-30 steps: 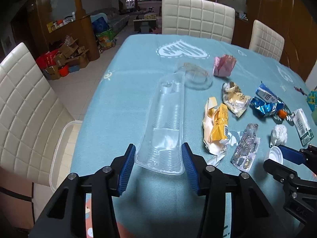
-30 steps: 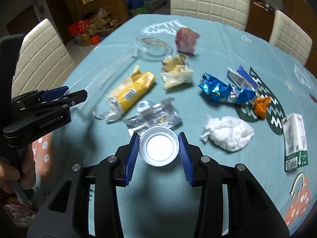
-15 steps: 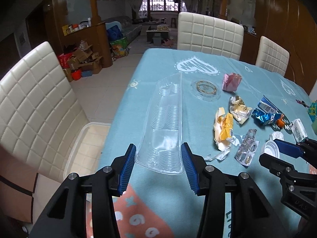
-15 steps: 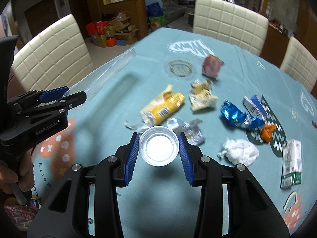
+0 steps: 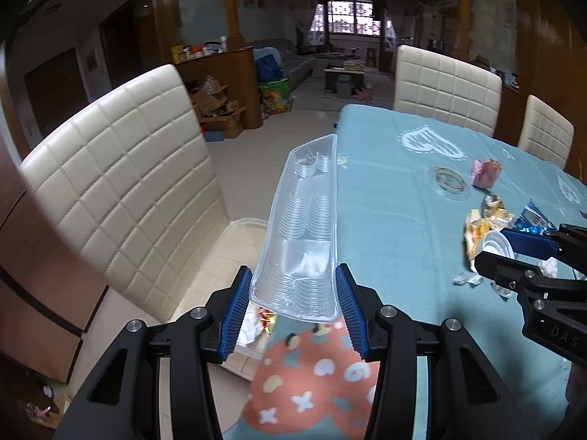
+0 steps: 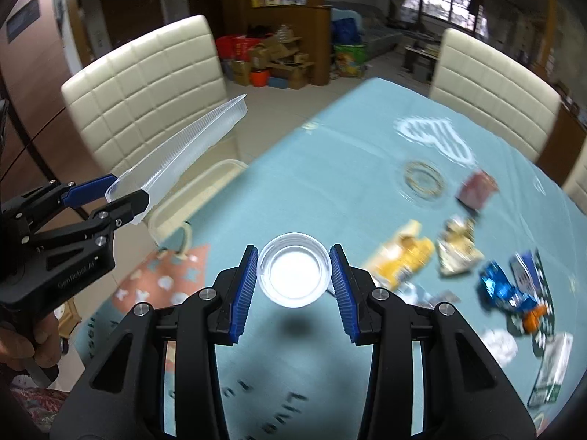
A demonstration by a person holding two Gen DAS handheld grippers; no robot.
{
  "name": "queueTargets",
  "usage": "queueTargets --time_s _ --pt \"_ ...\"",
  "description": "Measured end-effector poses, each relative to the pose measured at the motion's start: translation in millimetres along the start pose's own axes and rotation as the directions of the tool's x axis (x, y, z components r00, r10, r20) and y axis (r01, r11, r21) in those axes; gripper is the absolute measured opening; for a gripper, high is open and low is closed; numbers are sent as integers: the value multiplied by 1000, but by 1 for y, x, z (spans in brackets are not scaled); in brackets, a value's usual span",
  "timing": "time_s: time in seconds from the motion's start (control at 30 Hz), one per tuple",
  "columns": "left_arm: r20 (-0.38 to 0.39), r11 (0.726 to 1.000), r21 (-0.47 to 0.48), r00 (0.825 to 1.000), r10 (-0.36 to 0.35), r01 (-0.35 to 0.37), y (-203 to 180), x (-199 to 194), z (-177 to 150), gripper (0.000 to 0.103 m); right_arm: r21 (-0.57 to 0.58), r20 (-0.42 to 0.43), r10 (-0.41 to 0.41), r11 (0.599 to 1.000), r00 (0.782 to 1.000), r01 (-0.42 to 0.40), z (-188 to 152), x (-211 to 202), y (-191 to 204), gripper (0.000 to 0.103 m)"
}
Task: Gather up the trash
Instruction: 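Carry the tray and cap to the clear bin and release them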
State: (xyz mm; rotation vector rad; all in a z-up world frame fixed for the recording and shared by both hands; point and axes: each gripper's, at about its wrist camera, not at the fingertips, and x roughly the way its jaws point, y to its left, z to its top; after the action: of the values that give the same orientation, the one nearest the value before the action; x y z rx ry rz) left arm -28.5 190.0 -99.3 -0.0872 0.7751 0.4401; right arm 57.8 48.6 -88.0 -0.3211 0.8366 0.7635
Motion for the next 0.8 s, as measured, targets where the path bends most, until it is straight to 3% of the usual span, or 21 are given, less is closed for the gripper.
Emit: queueTargets --time_s 0.33,0.6,0.73,0.8 --pt "-13 994 -67 996 87 -87 42 2 -2 46 -96 5 78 992 997 -78 34 23 40 43" --pt "-40 989 -93 993 111 -114 57 20 6 47 -131 23 116 985 993 -112 66 42 53 43" --pt "-33 989 -110 995 97 -100 60 30 14 54 -141 28 122 983 992 -117 78 51 54 43" --pt "-43 988 -126 995 86 -91 62 35 16 64 -143 26 125 982 992 -120 83 56 53 43"
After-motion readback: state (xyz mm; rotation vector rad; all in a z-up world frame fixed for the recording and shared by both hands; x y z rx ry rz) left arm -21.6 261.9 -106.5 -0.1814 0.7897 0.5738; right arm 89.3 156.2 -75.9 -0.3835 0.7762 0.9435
